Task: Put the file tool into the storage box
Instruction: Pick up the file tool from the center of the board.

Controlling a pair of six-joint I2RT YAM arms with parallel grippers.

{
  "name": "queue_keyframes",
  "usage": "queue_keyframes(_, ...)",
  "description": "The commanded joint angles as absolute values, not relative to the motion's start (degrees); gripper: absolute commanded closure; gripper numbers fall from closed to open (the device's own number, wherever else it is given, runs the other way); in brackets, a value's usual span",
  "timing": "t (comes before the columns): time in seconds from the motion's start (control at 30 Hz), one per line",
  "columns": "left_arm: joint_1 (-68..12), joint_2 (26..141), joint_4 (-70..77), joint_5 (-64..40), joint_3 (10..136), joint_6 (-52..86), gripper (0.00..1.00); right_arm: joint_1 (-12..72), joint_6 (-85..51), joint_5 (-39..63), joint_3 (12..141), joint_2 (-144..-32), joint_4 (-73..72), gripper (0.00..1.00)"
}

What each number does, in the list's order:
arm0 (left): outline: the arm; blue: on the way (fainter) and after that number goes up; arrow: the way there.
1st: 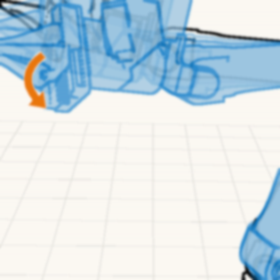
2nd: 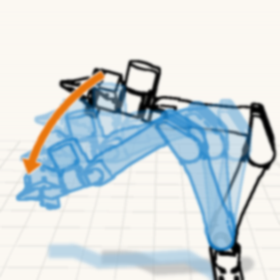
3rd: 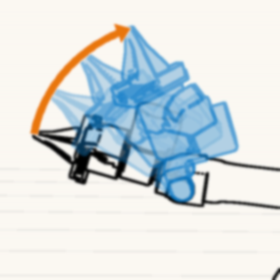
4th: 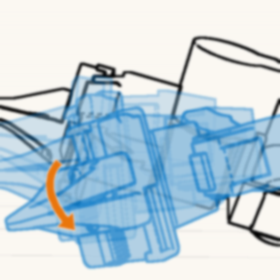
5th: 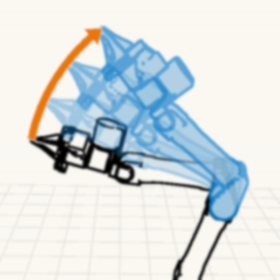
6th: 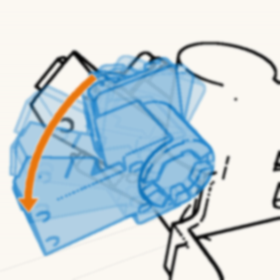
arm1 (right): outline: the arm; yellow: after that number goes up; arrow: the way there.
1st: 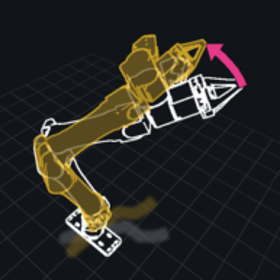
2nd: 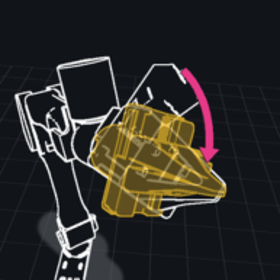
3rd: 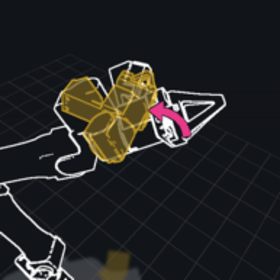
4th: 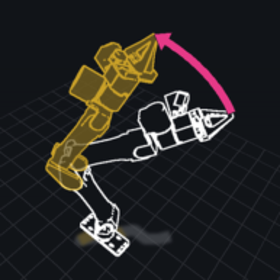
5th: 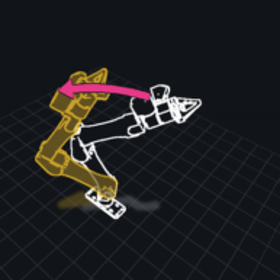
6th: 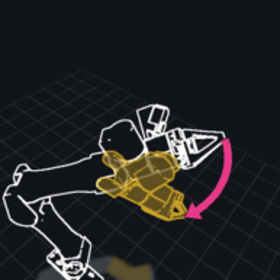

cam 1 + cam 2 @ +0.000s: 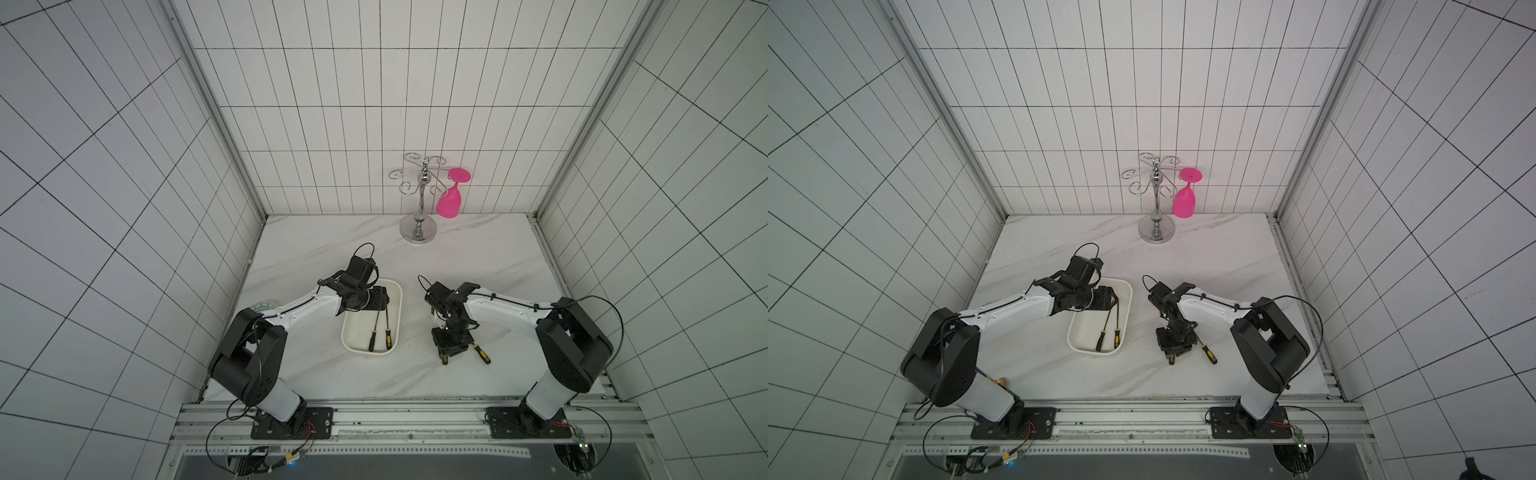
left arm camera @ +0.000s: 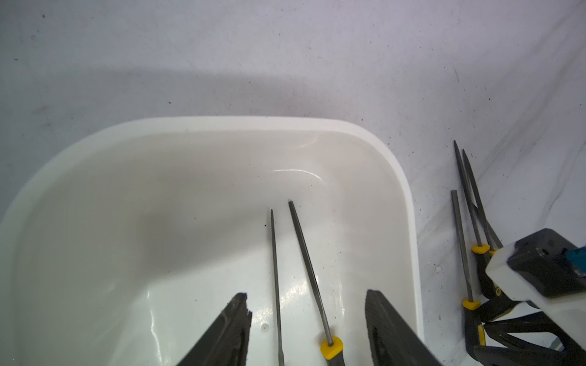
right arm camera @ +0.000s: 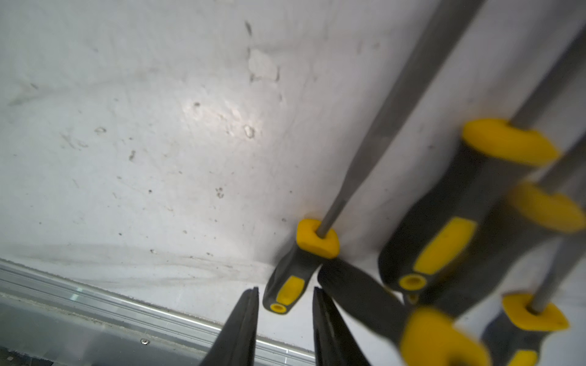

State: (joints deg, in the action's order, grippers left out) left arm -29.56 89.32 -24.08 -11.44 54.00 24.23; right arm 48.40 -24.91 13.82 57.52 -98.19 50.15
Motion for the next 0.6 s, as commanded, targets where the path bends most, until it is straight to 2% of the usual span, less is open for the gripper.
queue_keyframes(0.0,-28.29,88.24,-21.91,-11.87,53.14,24.41,0.39,48.78,-24.23,11.95,58.62,-101.51,49.57,0.68)
queue_keyframes(0.1,-26.97,87.35,-21.06,-11.87,52.08,24.67,0.39,48.84,-23.92,12.49,61.09,-102.88,50.39,0.73)
queue_keyframes(0.23,-26.19,84.99,-18.92,-12.39,50.26,24.40,0.38,48.82,-23.04,12.72,63.54,-103.39,50.32,0.90)
queue_keyframes(0.33,-26.02,83.94,-17.79,-13.53,50.32,24.37,0.37,48.87,-20.38,12.23,66.24,-102.30,50.08,0.90)
queue_keyframes(0.4,-25.76,83.90,-17.51,-15.63,50.94,25.16,0.28,48.82,-18.35,12.04,67.87,-100.84,49.04,0.90)
queue_keyframes(0.43,-25.69,84.01,-17.41,-17.05,51.42,25.81,0.26,48.87,-17.37,12.04,68.60,-99.96,48.49,0.90)
queue_keyframes(0.57,-25.82,83.47,-15.69,-21.15,52.13,30.33,0.26,48.86,-15.51,15.51,72.41,-98.62,47.77,0.89)
